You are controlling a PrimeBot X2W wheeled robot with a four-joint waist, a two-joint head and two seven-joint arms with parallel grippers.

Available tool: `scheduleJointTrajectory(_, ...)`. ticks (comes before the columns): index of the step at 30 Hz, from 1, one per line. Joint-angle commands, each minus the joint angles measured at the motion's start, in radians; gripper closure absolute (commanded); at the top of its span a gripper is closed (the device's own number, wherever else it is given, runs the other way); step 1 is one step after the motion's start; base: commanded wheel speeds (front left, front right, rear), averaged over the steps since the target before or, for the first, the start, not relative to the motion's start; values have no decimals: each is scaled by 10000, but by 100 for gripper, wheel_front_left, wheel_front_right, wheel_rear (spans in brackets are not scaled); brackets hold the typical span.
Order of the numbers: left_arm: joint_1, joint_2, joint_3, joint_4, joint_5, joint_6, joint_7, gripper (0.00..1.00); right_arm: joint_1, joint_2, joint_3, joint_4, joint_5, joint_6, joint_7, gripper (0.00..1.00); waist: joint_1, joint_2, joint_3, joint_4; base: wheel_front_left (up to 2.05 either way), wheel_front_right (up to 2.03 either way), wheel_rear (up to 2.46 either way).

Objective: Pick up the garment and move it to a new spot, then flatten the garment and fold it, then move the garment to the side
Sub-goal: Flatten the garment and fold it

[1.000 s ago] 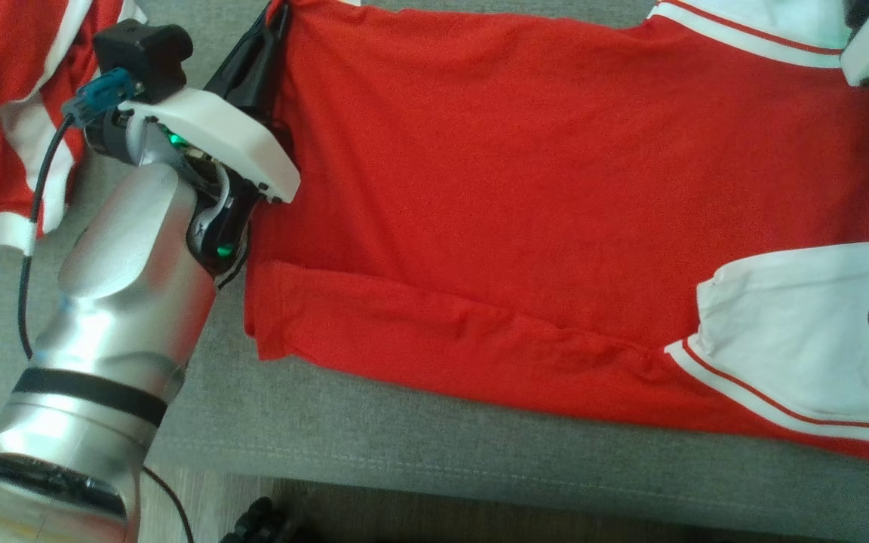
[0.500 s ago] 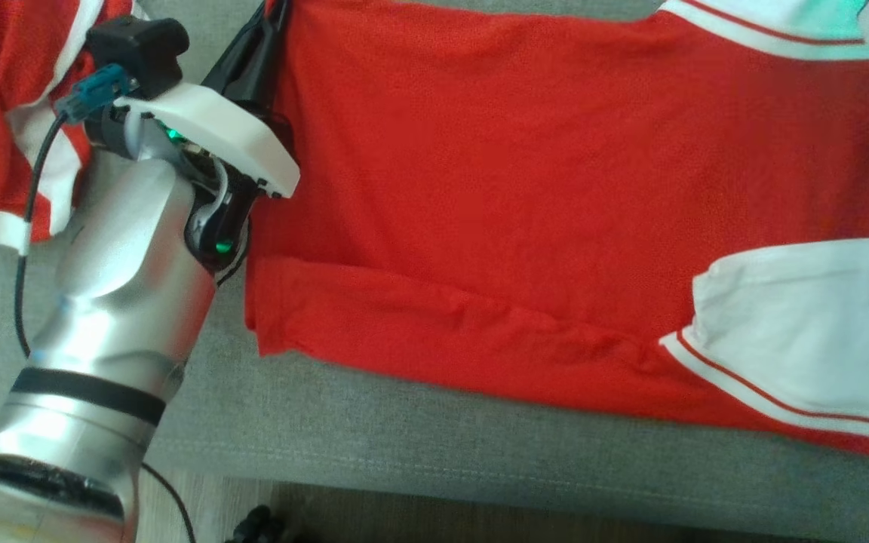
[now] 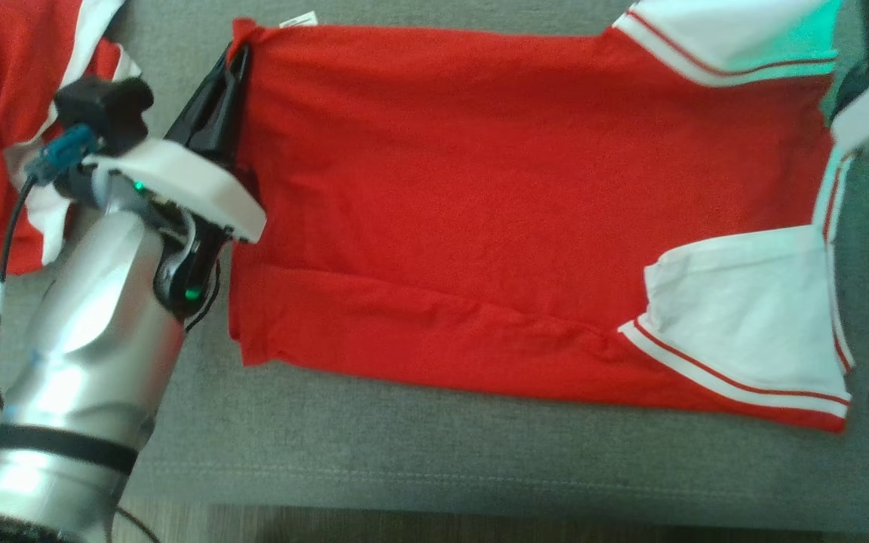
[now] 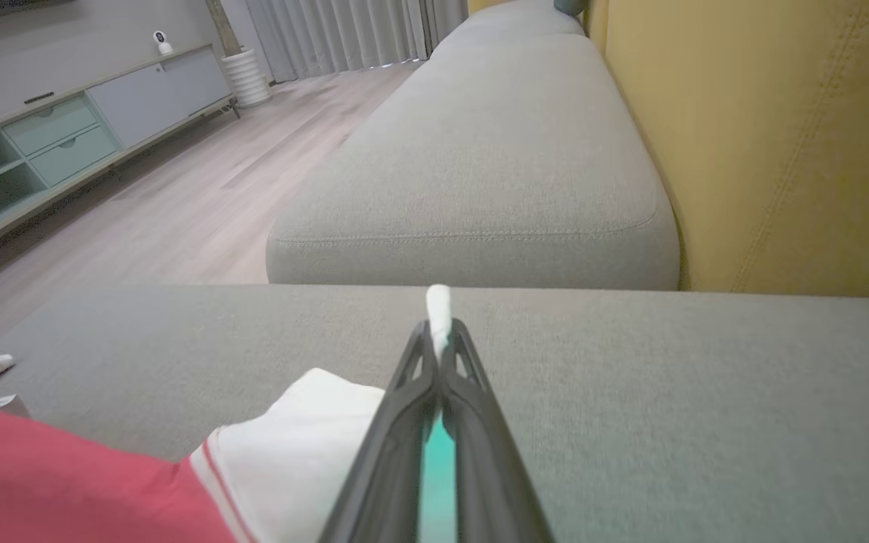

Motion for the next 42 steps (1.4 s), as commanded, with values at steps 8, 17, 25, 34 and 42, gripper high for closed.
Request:
scheduleJointTrajectory(8,1261,886,492,-1324,70,299,-121,100,3107,664,-93,-1875,802,-7,-205,100,0,0,-467,-454,0,0,0)
scheduleJointTrajectory(17,2870,1310,1195,-2823,-89,935,-122,100,5096,1369,-454,-2613,1412,-7,-645,100,0,0,-789,-857,0,0,0)
scheduleJointTrajectory(25,4269,1542,1399,-3920,-207,1091,-14,100,6420,1927,-666,-3091,1284,-7,-557,100,0,0,-1052,-948,0,0,0)
scheduleJointTrajectory(34,5048,1510,1307,-3930,-637,1253,523,0,7518,2248,-713,-3468,759,-7,-520,0,0,0,-1311,-1027,0,0,0)
scheduleJointTrajectory(42,5824,1573,1447,-4392,-273,2034,239,0,7902,2517,-1067,-4412,-1331,-7,-1909,0,0,0,-1746,-1096,0,0,0)
